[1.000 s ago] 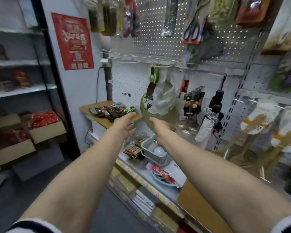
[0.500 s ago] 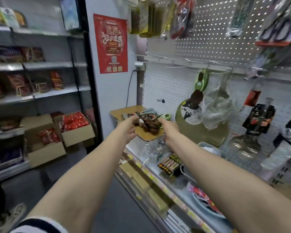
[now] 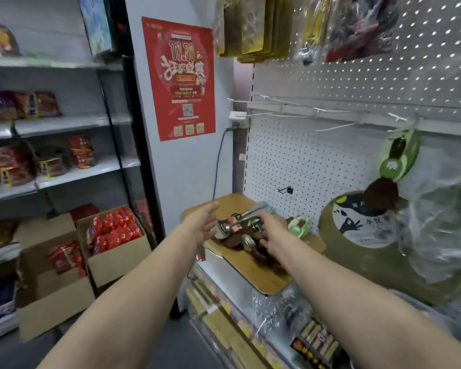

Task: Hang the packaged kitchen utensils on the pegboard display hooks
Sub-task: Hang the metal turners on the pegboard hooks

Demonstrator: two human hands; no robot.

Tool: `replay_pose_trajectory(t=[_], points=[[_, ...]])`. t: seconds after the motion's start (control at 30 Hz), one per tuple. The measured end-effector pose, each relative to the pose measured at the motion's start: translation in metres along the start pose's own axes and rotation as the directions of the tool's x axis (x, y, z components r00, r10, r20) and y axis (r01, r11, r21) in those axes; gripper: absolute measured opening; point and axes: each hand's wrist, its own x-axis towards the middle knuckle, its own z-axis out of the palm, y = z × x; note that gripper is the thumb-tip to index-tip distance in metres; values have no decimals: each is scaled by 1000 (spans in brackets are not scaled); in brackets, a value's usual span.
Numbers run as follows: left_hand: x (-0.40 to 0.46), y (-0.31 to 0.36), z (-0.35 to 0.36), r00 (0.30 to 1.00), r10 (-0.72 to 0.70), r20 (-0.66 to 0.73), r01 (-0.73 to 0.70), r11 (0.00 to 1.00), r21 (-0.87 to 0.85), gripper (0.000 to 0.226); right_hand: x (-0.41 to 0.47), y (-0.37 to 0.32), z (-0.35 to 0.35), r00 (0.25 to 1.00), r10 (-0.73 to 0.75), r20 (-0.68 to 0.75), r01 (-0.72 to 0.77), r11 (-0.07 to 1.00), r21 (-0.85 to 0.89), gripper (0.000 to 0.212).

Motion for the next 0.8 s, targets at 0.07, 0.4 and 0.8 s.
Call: replay_pose_trajectory(t=[0.07,0.4,0.8], points=[[38,12,1,1000,-18,12,17,1000,17,51,34,-4,15,999,19,-39,-19,1000,20,52],[197,26,14,984,-100,146,60,965,257,53,165,8,71,978,153,-144,-137,984,112,54],[388,18,24,861,-353,366,135,853,505,59,281,41,129,853,323,-410,-225,936,271,66]])
